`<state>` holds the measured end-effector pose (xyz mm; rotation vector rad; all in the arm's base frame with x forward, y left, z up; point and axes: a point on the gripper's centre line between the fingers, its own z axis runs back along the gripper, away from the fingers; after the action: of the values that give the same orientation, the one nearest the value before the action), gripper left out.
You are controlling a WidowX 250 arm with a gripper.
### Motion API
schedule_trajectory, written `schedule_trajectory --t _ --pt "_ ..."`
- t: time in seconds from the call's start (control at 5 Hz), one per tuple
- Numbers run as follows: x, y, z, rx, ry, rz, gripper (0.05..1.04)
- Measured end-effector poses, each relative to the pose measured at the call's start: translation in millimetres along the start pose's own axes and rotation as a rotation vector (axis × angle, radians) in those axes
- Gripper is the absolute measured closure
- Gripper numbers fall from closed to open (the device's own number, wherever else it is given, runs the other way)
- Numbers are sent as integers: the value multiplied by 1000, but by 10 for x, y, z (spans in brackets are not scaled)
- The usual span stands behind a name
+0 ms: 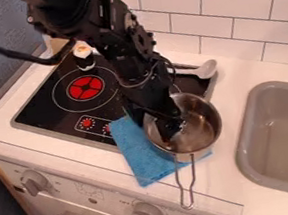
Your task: Moved the silver pot to the left bottom corner of the stove
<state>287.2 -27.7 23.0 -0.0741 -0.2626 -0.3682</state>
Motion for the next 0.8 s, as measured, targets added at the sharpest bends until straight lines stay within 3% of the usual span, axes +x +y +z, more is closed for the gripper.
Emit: schedule_trajectory --t 0.4,0.6,0.8 --pt "7 77 13 45 7 21 880" --pt "9 80 15 47 8 26 991" --pt "20 84 21 50 8 23 1006"
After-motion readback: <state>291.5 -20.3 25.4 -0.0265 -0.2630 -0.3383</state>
